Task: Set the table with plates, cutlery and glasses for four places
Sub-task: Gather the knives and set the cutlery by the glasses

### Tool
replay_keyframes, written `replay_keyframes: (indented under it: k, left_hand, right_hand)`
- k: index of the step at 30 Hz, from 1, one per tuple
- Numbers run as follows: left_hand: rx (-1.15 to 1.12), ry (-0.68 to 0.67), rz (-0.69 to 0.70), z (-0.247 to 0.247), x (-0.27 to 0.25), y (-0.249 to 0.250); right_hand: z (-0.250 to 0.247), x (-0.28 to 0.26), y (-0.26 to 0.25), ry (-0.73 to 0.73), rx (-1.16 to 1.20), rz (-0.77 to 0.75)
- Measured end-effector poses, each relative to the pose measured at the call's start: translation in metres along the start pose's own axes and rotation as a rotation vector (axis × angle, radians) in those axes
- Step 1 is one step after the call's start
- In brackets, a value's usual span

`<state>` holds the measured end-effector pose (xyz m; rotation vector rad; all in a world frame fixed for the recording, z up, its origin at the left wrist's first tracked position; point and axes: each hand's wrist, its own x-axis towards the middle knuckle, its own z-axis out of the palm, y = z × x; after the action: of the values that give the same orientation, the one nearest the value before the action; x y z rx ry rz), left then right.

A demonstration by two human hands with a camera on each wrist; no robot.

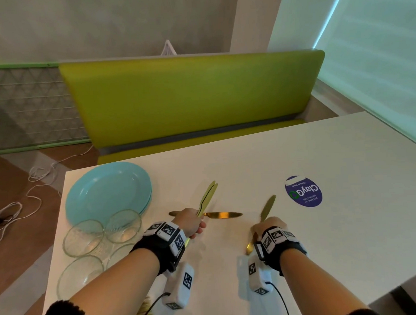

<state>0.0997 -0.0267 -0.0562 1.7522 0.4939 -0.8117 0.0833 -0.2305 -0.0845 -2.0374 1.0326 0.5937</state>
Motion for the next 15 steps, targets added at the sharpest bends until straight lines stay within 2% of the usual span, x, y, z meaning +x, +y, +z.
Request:
replay_keyframes:
  k: [4,7,9,15]
  left_hand:
    - [0.049,0.012,0.072,0.000,0.000,-0.006]
    - [0.045,0.031,0.090,-0.004,-0.001,-0.008]
    - [0.023,0.032,0.086,-0.005,-0.002,-0.008]
    - [-0.080,0.048,0.073,-0.008,0.000,-0.007]
  right_hand:
    - [0.005,0.001,0.006,0.071,-0.136,-0.062]
    - [0.004,-0.008,0.004,0.173,-0.014,-0.064]
    - [0.004,-0.008,0.005,0.190,-0.133,-0.094]
    - [0.008,-0.027,-0.010,0.151,-0.121,-0.132]
